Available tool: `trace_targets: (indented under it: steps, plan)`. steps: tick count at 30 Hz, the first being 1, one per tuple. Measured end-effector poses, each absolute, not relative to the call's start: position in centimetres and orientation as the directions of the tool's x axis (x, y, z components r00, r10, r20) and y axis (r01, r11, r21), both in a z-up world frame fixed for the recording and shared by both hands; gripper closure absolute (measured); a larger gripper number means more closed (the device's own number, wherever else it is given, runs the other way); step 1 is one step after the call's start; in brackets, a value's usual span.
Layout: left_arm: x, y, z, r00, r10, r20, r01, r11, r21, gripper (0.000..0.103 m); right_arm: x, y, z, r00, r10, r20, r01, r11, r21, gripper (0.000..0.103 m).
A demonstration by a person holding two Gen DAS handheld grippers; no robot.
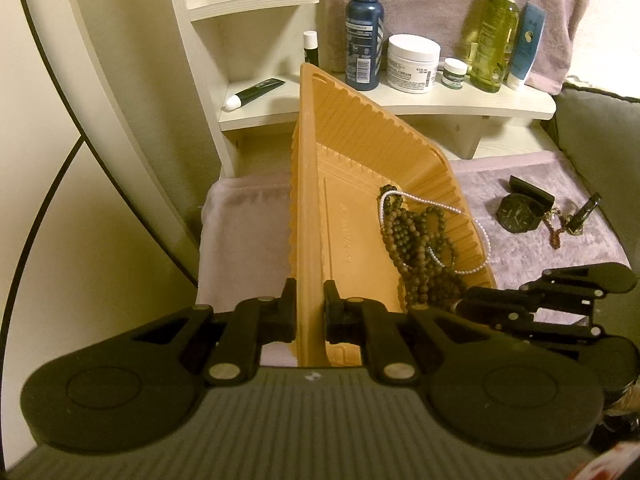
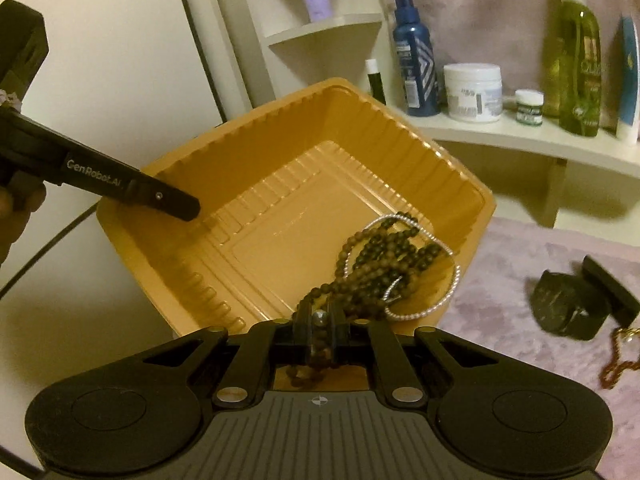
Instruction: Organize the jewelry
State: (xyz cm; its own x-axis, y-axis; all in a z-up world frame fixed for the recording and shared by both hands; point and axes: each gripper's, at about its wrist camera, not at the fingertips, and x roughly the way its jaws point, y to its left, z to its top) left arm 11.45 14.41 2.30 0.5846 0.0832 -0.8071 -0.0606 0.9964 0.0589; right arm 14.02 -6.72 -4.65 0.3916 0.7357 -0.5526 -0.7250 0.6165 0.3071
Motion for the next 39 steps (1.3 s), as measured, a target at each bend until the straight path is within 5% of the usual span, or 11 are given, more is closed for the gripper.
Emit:
trace_targets:
  steps: [4,18,39]
  plan:
    - [11.4,14.4,2.3,0.585,0.085,-0.807,-0.062,0.996,0.060,0.092,14.0,-8.4,-4.3,0.438,0.723,-0.534,-0.700,0.647,0.301,0.080]
    - [11.4,14.4,2.3,0.586,0.084,-0.806,-0.062,0.996,0.058,0.092,17.2,-19.4,-6.7,0.722,0.357,-0.593,-0.331,0.930,0.157,0.080]
    - [11.4,14.5,2.1,0.585,0.083,-0.807,-0.061,0.996,0.058,0.093,18.8,-18.6,-10.4,0.699,0.286,-0.655,-0.249,0.957,0.152,0.084]
